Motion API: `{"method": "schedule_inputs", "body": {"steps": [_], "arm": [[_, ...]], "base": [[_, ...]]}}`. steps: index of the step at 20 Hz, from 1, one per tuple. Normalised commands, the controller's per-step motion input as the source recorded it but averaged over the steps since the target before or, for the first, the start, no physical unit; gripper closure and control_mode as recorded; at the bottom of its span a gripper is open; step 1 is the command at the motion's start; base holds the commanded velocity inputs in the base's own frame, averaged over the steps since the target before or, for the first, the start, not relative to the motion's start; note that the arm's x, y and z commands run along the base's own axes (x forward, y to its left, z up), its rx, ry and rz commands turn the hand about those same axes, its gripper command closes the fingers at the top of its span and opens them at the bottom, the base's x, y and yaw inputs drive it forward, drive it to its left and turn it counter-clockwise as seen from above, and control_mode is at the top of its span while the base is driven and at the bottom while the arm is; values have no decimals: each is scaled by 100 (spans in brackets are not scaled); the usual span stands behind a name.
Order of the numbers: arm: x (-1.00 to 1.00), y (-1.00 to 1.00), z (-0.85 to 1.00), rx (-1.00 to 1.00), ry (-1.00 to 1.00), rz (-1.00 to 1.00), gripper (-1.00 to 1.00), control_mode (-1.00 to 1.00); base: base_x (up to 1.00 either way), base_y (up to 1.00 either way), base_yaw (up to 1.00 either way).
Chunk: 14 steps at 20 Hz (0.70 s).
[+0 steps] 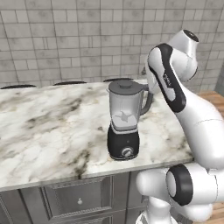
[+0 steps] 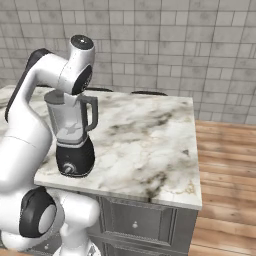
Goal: Close the lid blender by securely placing the lid on top.
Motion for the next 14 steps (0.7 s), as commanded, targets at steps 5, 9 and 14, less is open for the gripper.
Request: {"method": "schedule_inputs", "body": {"steps": [5, 9, 14], "arm": [[-56, -1, 30, 0, -12, 0, -100, -100], [-48, -12, 14, 0, -15, 0, -100, -100], [-28, -9, 0, 0, -8, -1, -100, -100]], "base": [[0, 0, 0], [0, 0, 0], [0, 0, 0]]}}
